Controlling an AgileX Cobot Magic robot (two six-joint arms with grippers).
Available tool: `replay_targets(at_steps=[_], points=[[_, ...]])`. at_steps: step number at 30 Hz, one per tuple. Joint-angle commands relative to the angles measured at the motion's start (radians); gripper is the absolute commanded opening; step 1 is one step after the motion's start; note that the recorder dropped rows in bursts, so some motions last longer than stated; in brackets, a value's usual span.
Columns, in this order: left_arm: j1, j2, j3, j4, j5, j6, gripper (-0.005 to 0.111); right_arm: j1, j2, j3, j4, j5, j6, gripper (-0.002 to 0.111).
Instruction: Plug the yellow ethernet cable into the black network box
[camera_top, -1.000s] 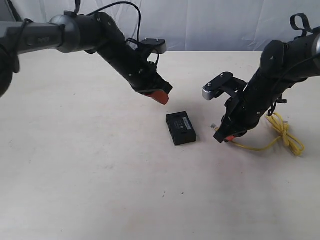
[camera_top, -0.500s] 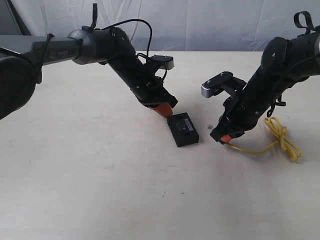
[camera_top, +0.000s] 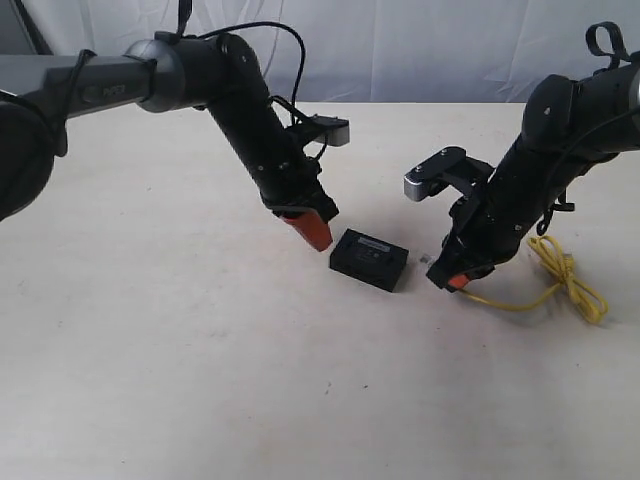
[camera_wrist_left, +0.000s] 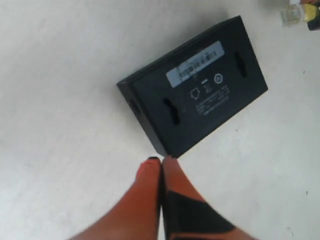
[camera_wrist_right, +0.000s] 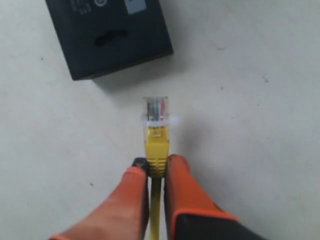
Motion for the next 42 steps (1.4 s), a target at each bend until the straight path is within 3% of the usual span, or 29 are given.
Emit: replay_targets(at_steps=[1,5,7,17,28,34,42], points=[[0.020,-0.065,-0.007,0.025,-0.009,-0.046,0.000,-0.006,-0.012,0.003,-0.030,0.059,0.004,-0.001],[0.032,-0.072,-0.007,0.006,-0.228,-0.084,0.000,-0.006,-0.021,0.003,0.026,0.074,0.013,-0.001],[0.028,-0.045,-0.019,-0.041,-0.256,-0.070,0.000,-0.004,-0.031,0.003,0.074,0.074,0.013,-0.001],[-0.009,0.091,-0.176,-0.056,-0.189,-0.050,0.000,-0.002,-0.045,0.003,0.135,0.171,0.013,-0.001],[-0.062,0.137,-0.181,-0.033,-0.186,-0.044,0.000,-0.002,-0.040,0.003,0.134,0.164,0.013,-0.001],[-0.065,0.137,-0.181,-0.020,-0.100,-0.044,0.000,-0.004,0.013,0.003,0.105,0.105,0.013,-0.001],[-0.061,0.137,-0.181,0.025,-0.018,-0.044,0.000,-0.004,0.054,-0.004,0.141,-0.125,0.013,-0.001]])
